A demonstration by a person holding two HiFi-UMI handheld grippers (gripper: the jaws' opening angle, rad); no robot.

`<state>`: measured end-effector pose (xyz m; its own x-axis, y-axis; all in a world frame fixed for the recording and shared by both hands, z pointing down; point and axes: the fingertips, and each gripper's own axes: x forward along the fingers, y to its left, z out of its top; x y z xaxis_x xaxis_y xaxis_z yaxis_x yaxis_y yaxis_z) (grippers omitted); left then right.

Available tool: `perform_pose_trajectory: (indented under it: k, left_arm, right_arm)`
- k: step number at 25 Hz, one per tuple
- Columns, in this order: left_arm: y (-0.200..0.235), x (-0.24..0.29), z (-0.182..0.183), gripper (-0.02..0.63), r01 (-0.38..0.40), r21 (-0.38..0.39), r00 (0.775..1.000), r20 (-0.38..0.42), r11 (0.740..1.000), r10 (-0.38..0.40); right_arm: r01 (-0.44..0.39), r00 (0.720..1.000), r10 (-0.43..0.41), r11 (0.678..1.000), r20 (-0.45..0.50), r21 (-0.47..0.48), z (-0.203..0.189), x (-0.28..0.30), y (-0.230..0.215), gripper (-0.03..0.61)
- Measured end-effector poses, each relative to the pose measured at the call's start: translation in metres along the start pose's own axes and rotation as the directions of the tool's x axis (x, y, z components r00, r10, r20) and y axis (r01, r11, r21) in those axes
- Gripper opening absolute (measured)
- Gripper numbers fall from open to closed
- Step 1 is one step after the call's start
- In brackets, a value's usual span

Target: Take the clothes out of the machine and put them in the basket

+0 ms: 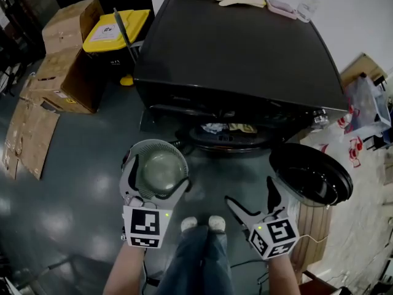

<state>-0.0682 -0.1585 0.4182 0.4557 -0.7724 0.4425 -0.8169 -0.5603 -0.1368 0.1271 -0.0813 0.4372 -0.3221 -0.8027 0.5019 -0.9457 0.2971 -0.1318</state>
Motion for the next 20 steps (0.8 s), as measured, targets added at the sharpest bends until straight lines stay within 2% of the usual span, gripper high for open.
perform_pose_trajectory:
  k: [11,15,20]
  left_arm:
    - [-0.045,0.061,-0.08,0.558,0.017,-0.047,1.0,-0.022,0.999,-0.018]
    - [-0.057,0.069,-0.113,0.557,0.023,-0.063,0.998,-0.06,0.998,-0.026]
    - [-0.063,0.075,-0.144,0.557,0.028,-0.081,0.994,-0.105,0.996,-0.037]
  right_arm:
    - [-0.012,0.999,0.019,0.988,-0.046,0.151,-0.113,0.045,-0.035,0.541]
    - [-0.058,0.994,0.076,0.977,-0.084,0.204,-0.155,0.056,-0.03,0.541]
    - [-0.152,0.986,0.164,0.963,-0.036,0.225,-0.174,0.074,-0.024,0.541]
